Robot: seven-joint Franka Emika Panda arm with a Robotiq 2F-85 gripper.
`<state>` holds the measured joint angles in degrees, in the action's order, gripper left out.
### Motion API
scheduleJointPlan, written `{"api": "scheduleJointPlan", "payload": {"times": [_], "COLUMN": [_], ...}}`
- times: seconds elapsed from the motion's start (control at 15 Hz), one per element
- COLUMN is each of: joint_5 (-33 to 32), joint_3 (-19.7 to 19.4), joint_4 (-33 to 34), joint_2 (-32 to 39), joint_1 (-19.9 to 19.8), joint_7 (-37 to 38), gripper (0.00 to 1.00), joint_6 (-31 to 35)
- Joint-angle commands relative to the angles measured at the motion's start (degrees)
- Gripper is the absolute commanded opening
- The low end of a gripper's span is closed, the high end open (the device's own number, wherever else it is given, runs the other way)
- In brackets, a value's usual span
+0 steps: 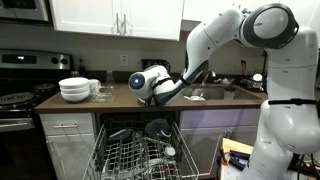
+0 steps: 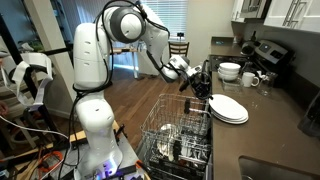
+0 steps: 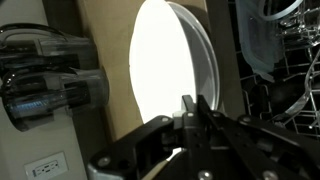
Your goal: Take the plate from the dishwasher and put it on the stack of white plates on the countertop
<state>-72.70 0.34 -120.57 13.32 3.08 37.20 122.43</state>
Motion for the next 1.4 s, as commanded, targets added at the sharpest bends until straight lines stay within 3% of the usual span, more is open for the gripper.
{"api": "scheduleJointPlan", "payload": {"times": [0.0, 0.2, 0.27, 0.33, 0.4, 0.73, 1.0, 1.33], "joint_5": [-1.0, -1.0, -0.9, -0.9, -0.9, -0.8, -0.9, 0.2], "joint_3": [-0.1, -0.3, -0.4, -0.5, -0.6, -1.0, -1.5, -1.9], "joint_4": [1.5, 1.6, 1.6, 1.6, 1.6, 1.7, 1.8, 2.4], "joint_2": [1.2, 1.4, 1.5, 1.7, 1.8, 2.4, 2.2, 2.1], "joint_1": [-1.1, -1.2, -1.2, -1.2, -1.2, -1.4, -1.9, -2.6], "joint_7": [-2.2, -2.2, -2.2, -2.2, -2.2, -2.6, -3.4, -4.9], "gripper": [0.05, 0.17, 0.05, 0.12, 0.1, 0.15, 0.08, 0.15], "joint_6": [2.6, 3.4, 3.9, 4.3, 4.5, 5.7, 5.8, 7.1]}}
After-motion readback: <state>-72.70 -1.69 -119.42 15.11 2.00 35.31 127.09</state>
